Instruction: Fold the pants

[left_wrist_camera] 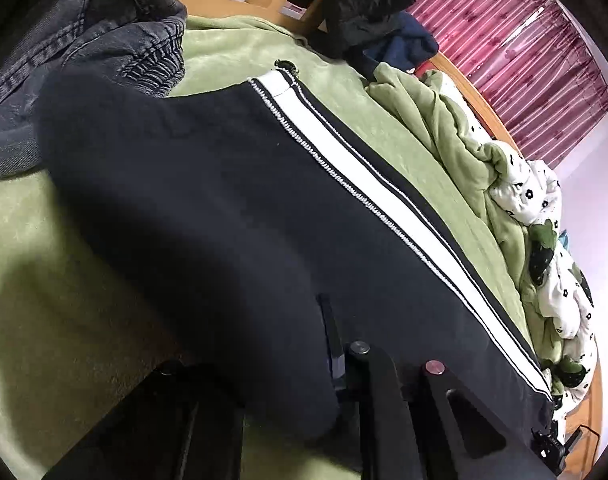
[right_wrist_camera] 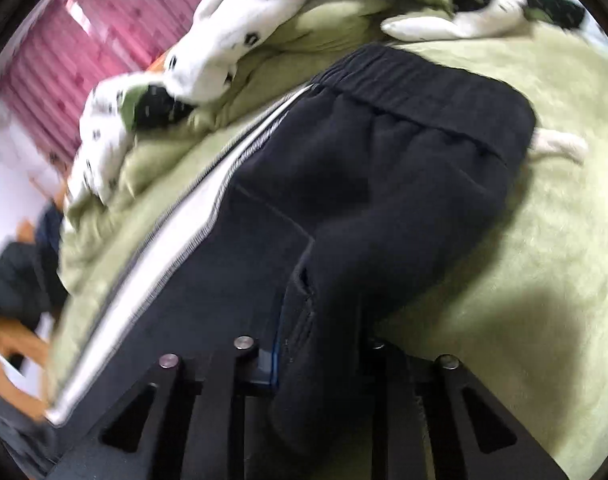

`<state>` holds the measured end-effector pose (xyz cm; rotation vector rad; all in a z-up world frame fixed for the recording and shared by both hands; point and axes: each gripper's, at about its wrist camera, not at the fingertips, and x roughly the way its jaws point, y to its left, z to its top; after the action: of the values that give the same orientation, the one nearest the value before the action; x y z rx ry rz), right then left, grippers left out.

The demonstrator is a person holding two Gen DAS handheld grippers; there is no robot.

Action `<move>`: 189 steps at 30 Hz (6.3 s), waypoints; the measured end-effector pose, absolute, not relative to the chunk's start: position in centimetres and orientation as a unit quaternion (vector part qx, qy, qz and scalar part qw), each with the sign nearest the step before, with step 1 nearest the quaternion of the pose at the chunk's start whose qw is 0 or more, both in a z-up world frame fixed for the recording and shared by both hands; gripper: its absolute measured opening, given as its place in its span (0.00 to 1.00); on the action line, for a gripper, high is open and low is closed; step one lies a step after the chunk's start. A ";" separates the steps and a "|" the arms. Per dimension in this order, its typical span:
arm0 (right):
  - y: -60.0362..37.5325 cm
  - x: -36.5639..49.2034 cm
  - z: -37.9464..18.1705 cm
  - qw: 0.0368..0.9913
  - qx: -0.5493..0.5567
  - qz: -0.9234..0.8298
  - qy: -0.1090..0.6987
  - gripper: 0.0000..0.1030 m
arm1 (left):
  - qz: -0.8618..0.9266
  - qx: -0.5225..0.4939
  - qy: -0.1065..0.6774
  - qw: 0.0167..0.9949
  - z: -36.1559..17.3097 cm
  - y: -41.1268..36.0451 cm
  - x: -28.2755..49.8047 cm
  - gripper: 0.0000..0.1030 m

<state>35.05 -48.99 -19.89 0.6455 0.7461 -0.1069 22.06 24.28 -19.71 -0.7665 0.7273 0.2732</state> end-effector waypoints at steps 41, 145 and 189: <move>-63.8 15.3 -16.3 0.891 0.339 -0.093 0.288 0.52 | 0.135 -0.096 0.351 0.921 -10.4 18.4 -1.9 0.74; -32.9 9.9 -10.7 0.900 0.068 0.031 0.430 0.68 | 0.114 -0.110 0.314 0.936 -4.6 14.3 7.8 0.13; -30.8 8.4 -12.9 0.861 0.135 0.152 0.467 0.11 | -0.018 -0.109 0.402 0.909 -11.7 4.0 3.2 0.68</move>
<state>8.45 -30.82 -12.91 0.2836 0.9794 0.3181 3.15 4.02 -11.68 -0.2240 0.8285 -0.0372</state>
